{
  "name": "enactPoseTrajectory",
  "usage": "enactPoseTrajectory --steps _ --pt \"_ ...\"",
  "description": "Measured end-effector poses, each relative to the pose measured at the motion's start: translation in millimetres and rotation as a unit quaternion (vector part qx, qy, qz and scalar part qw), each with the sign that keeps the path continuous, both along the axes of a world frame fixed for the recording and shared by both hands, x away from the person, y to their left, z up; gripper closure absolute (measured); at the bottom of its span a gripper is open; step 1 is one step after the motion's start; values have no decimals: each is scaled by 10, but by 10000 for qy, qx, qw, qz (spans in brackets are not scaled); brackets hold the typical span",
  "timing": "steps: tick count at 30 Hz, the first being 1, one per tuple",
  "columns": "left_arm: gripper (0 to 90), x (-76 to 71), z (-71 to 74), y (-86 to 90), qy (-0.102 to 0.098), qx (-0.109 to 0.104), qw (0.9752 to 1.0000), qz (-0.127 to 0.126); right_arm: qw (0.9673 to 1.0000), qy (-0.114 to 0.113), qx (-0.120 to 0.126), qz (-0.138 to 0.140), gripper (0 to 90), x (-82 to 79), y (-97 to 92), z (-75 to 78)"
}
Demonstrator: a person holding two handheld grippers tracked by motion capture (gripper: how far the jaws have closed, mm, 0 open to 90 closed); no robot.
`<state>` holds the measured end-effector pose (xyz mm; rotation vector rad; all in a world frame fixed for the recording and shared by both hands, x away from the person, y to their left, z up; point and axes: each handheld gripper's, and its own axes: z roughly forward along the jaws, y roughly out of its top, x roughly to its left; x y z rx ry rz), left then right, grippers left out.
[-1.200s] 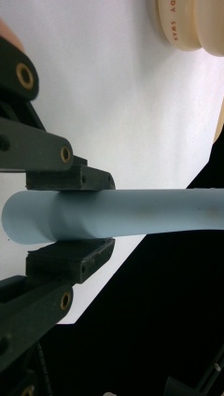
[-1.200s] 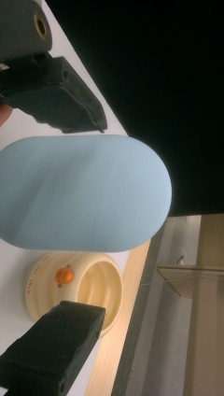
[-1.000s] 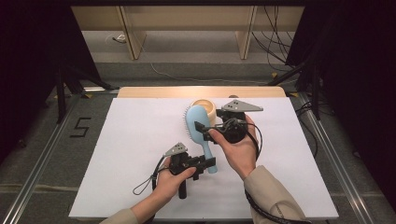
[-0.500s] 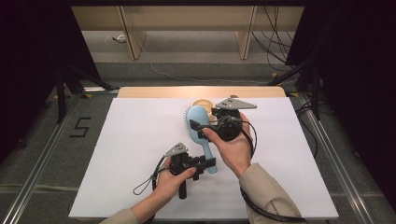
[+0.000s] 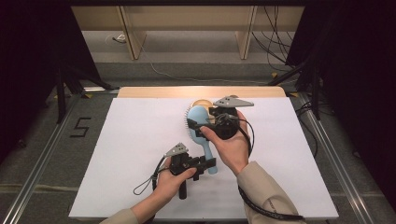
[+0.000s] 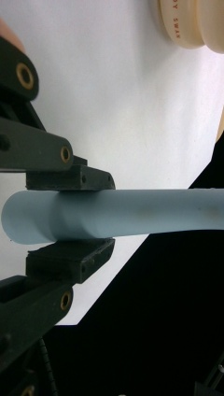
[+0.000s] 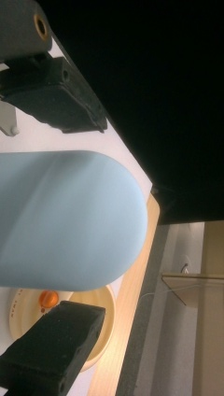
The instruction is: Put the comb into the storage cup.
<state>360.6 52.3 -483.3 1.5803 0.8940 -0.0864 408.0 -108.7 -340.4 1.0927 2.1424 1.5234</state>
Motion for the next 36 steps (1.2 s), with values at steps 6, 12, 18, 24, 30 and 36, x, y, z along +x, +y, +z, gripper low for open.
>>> enactPoseTrajectory --steps 6,12,18,24,30,36 --pt "663 -5 -2 -7 -13 23 10000 1 10000 21 -19 15 102 13 26 -5" --pt "663 -5 -1 -9 -19 37 10000 -9 10000 41 -41 1 102 30 47 -10" --pt "664 -6 0 -8 -34 40 10000 -25 9999 118 -53 26 102 67 64 -34" --pt "663 -8 -2 -11 -54 74 10000 -31 9998 192 -85 47 103 105 95 -49" --pt "663 -7 -1 -11 -72 70 9999 -29 9994 290 -150 82 113 132 110 -73" --pt "663 -10 -5 -15 -66 111 9999 -43 9991 368 -211 86 151 146 109 -88"
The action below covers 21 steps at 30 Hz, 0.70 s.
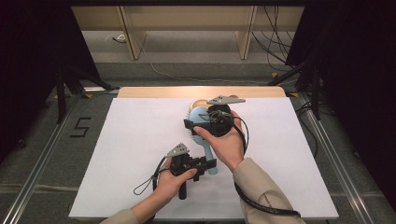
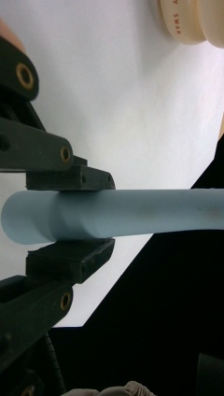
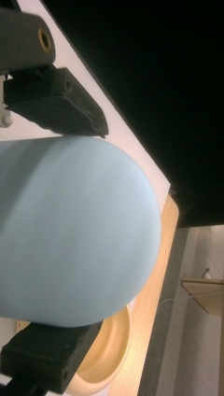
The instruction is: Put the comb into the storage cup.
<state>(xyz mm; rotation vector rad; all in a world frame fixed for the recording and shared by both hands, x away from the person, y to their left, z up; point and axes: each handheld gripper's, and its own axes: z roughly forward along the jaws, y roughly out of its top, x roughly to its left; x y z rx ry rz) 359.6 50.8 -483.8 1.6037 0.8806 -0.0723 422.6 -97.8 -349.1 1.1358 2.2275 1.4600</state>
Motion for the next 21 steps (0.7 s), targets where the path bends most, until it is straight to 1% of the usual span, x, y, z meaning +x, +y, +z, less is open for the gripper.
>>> enactPoseTrajectory --steps 5,10,21 --pt "663 -2 -3 -4 1 3 10000 -21 10000 65 -14 -8 163 9 -11 -4" --pt "663 -3 -2 -3 8 5 10000 -23 9999 101 -69 21 203 15 -10 -12" --pt "663 -4 4 -4 -18 38 10000 -39 9998 136 -110 5 207 10 -19 3"
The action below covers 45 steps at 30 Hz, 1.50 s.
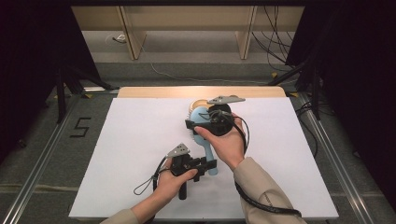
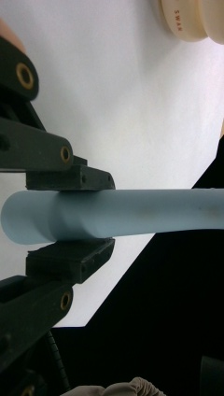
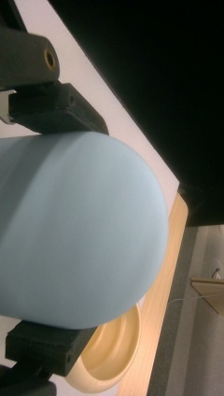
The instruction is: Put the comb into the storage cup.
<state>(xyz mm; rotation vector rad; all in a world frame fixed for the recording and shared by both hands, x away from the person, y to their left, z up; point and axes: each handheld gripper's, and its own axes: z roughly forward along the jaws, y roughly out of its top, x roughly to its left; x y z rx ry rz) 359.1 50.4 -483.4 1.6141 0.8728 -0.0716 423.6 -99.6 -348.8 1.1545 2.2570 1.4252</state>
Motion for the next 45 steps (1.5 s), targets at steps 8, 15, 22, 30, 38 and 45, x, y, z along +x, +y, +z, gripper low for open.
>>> enactPoseTrajectory --steps 8,15,22,30,38,45 --pt "663 -2 14 1 -49 7 10000 -20 10000 20 -20 -48 210 -18 -4 29" --pt "663 -6 12 -6 -74 12 10000 -30 10000 34 13 -93 211 -23 -29 31" --pt "662 -14 14 -10 -144 87 9999 -35 9999 73 19 -69 212 -34 -49 39" --pt "662 -21 28 -13 -237 147 9996 -30 10000 38 62 -57 213 -53 -75 54" --pt "661 -28 36 -16 -309 197 9993 -32 10000 -9 42 -52 213 -78 -75 70" --pt "658 -28 46 -13 -411 311 9987 -17 9999 -40 57 -74 213 -90 -74 68"
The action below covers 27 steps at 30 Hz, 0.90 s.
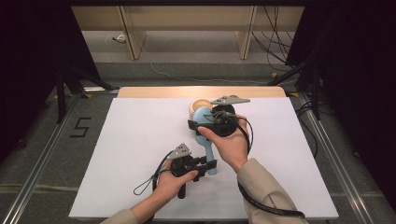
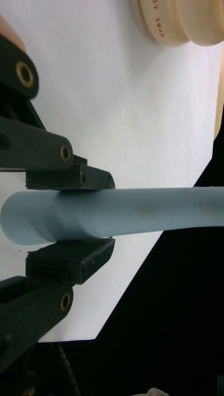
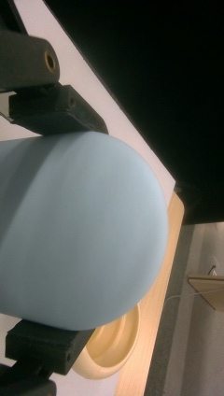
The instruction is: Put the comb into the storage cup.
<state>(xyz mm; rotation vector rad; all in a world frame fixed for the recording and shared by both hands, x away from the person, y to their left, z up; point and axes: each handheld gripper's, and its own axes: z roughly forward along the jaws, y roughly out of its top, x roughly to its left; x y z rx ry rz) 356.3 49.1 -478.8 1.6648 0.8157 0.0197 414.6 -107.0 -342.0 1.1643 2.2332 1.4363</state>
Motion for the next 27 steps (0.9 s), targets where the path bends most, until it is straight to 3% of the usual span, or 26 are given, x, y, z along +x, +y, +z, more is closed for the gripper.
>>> enactPoseTrajectory --steps 13,20,27 --pt "606 13 68 39 -250 186 9995 87 9999 -134 -3 -74 213 -34 14 -18" --pt "391 2 125 57 -420 533 9977 65 9995 -225 87 -205 214 -31 -20 -8" --pt "154 -20 193 150 -648 974 9931 125 9988 -311 157 -356 214 -31 -97 -8"
